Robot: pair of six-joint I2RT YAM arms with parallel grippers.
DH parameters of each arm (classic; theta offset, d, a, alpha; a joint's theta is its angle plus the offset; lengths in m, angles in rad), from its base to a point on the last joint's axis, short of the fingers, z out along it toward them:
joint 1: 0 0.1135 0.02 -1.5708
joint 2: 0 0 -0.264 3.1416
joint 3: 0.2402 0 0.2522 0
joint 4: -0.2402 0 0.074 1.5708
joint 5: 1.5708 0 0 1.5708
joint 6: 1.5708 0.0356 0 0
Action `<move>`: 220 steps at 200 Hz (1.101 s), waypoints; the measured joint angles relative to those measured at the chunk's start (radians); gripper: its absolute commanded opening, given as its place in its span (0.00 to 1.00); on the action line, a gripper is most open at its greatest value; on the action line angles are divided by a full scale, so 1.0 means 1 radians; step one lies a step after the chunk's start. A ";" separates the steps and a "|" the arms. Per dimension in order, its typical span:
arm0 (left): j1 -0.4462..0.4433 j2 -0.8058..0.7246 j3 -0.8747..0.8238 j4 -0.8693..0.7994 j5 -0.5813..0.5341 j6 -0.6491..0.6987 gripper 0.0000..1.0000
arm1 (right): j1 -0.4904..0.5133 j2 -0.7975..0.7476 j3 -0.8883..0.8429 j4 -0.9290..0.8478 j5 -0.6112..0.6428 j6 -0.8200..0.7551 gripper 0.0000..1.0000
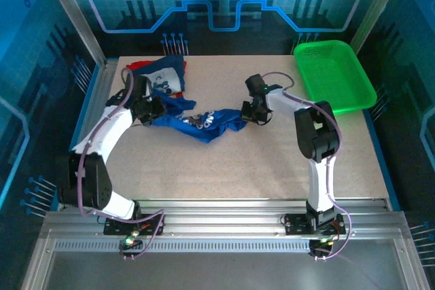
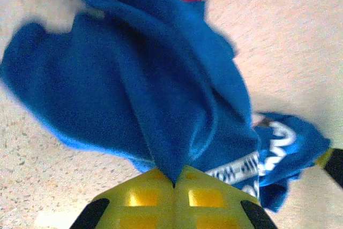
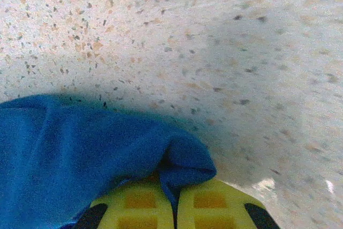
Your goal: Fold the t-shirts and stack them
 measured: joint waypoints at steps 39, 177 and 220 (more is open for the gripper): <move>0.004 -0.114 0.144 -0.039 0.000 0.003 0.00 | -0.049 -0.219 -0.034 0.010 0.005 -0.003 0.00; 0.029 -0.261 0.235 0.004 0.204 0.019 0.00 | -0.401 -0.739 -0.043 -0.107 -0.278 -0.076 0.00; 0.019 -0.340 0.279 0.108 0.256 -0.003 0.00 | -0.515 -0.875 -0.022 -0.041 -0.453 -0.045 0.00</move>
